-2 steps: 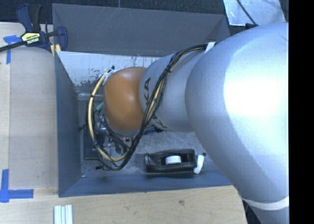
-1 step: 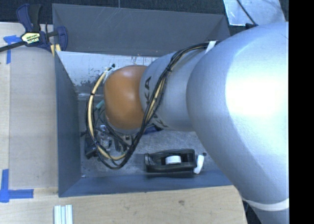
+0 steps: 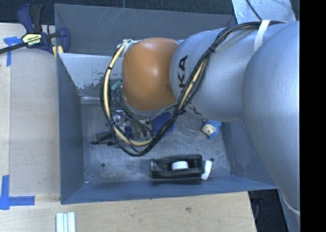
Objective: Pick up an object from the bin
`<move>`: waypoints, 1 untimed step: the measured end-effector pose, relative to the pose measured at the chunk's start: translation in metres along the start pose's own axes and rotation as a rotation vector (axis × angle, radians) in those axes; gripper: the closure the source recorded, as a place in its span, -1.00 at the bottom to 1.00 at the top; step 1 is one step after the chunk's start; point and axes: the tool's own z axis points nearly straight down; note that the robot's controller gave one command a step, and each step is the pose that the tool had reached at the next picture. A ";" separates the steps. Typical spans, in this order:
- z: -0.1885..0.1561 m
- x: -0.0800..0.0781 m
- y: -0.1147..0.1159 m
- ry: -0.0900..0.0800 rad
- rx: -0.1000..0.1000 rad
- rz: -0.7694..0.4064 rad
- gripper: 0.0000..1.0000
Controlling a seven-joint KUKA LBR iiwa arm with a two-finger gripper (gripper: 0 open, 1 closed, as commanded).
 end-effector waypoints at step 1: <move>-0.101 -0.009 0.009 0.000 -0.001 -0.004 1.00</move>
Offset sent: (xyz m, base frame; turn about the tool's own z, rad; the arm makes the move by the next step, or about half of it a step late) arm 0.0044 0.0093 0.0959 -0.0021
